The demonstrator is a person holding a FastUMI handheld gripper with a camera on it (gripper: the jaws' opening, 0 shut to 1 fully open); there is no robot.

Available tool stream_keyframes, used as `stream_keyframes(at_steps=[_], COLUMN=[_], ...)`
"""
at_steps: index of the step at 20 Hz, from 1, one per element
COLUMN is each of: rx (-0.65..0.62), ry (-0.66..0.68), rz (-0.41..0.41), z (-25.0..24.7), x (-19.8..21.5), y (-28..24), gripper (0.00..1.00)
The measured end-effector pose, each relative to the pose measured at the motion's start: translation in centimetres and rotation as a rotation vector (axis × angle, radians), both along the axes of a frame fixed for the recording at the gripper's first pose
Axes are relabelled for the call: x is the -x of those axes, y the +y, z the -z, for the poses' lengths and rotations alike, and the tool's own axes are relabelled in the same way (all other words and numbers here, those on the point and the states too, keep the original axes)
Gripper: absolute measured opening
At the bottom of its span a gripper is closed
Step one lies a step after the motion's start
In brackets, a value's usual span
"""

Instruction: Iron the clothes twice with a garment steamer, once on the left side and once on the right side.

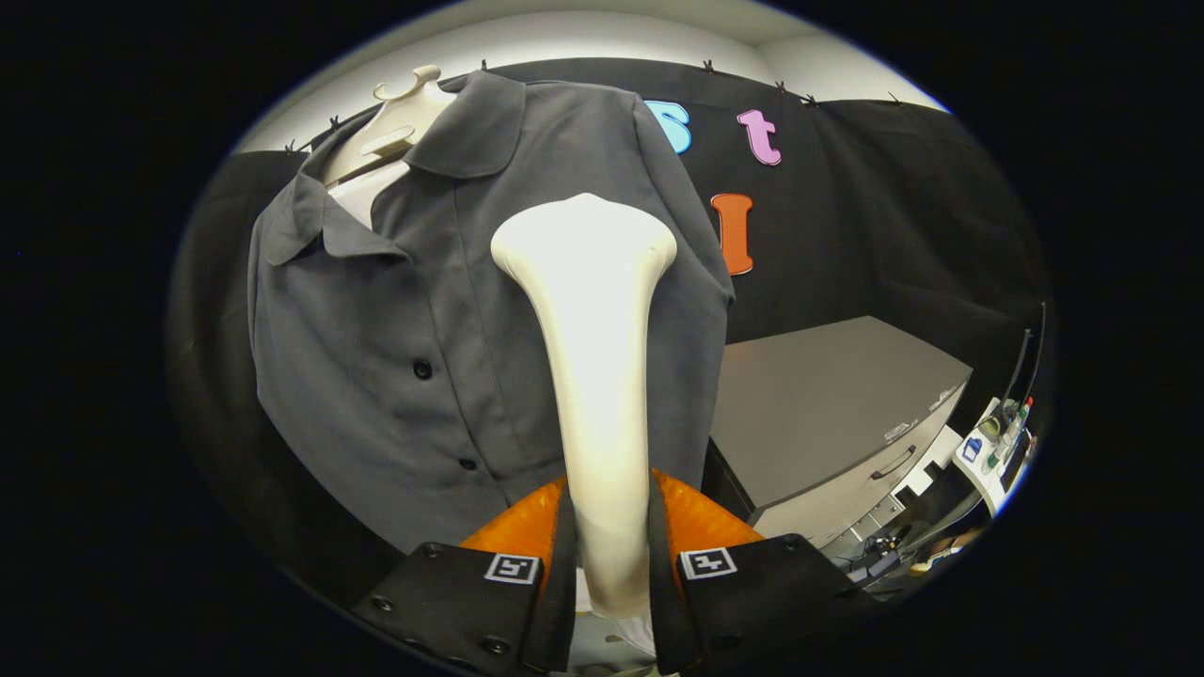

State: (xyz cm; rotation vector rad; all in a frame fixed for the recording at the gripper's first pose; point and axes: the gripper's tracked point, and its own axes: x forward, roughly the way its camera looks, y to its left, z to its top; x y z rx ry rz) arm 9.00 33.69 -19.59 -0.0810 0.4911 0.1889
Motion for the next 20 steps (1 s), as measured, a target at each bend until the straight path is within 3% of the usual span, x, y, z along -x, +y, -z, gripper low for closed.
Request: stream_keyframes(at_steps=[20], rx=[0.062], ry=[0.220], rz=[0.050], z=[11.0], x=[2.7], y=[-3.7], gripper=[0.41])
